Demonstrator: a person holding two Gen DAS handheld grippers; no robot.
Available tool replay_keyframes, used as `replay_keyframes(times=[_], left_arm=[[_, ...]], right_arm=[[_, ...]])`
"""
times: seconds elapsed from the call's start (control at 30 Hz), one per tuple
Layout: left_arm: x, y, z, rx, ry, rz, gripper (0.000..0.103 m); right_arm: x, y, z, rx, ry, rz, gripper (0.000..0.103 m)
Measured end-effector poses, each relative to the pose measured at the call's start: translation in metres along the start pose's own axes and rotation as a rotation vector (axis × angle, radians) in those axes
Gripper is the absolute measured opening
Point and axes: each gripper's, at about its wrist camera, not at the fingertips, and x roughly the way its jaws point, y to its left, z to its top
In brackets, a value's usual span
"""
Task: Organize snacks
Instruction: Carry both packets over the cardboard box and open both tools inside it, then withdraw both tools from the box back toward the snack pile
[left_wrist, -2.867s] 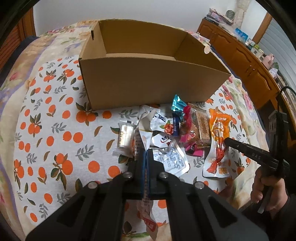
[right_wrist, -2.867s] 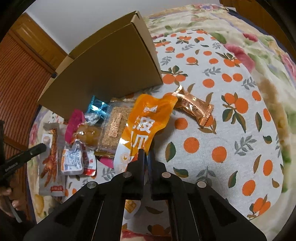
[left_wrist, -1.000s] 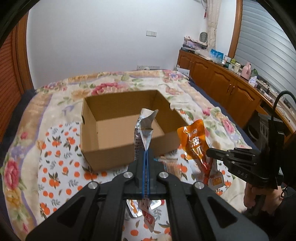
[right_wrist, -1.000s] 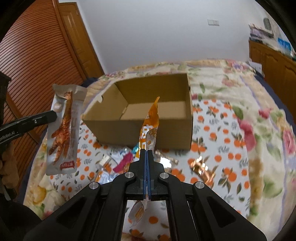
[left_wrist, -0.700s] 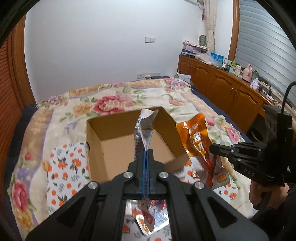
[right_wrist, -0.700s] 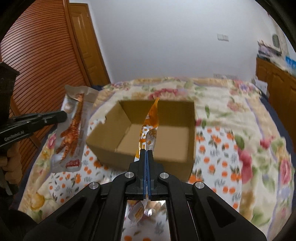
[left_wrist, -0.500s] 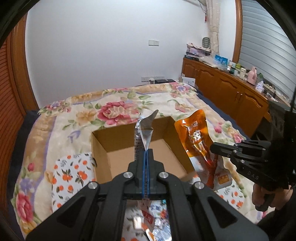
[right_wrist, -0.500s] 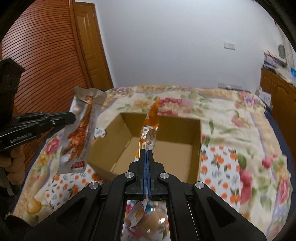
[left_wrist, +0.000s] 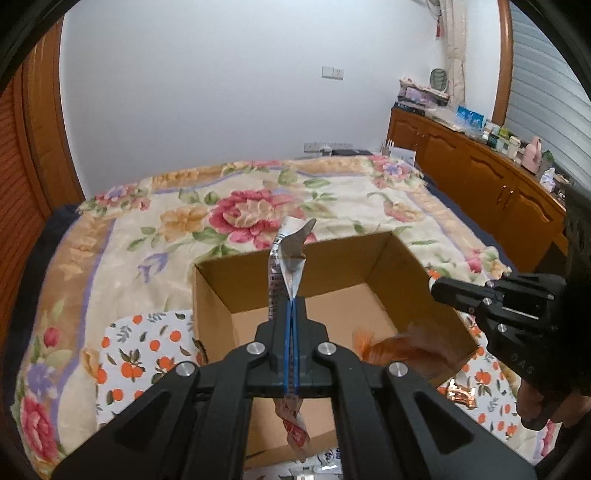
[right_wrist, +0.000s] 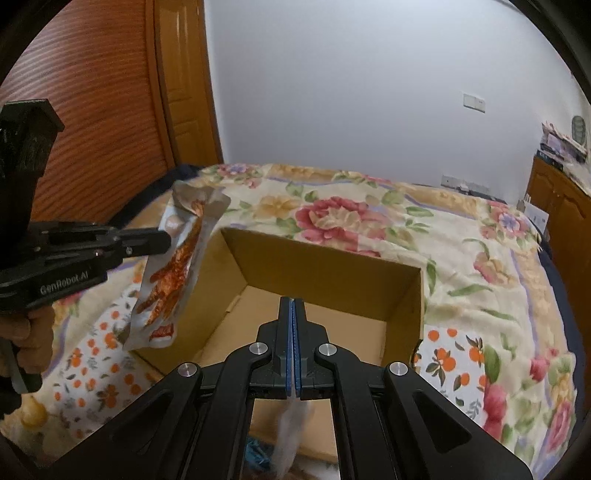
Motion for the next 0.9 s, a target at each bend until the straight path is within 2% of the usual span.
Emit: replay_keyframes(times=[0.2,0.43,0.53,0.63,0.7,0.73,0.77,0.9], left_arm=[[0.041,0.003,-0.015,-0.02,0.065,-0.007,0.0],[0.054,0.005,-0.021,-0.033,0.08,0.032,0.001],[0.05,0.005,-0.022,-0.044,0.091,0.024,0.014],[0.037,0.002,-0.024,-0.043,0.077,0.035,0.018],[0.025,-0.003,-0.026,-0.045,0.071,0.021,0.027],[0.02,-0.005,-0.027,-0.043,0.067,0.017,0.038],[0.012,-0.01,-0.029,-0.037,0.056,0.014,0.043],[-0.017,-0.025,-0.039,-0.003,0.038,0.024,0.045]], right_arm=[[0.027,-0.008,-0.013,0.009,0.043,-0.007,0.0],[0.026,-0.022,-0.035,0.069,0.069,-0.002,0.0],[0.02,-0.023,-0.045,0.085,0.08,0.002,0.0],[0.007,-0.024,-0.055,0.101,0.078,0.002,0.0],[-0.007,-0.024,-0.061,0.121,0.076,0.006,0.0],[-0.013,-0.024,-0.063,0.124,0.076,0.005,0.0],[-0.021,-0.023,-0.066,0.122,0.075,0.002,0.0],[-0.048,-0.02,-0.075,0.13,0.068,-0.006,0.0]])
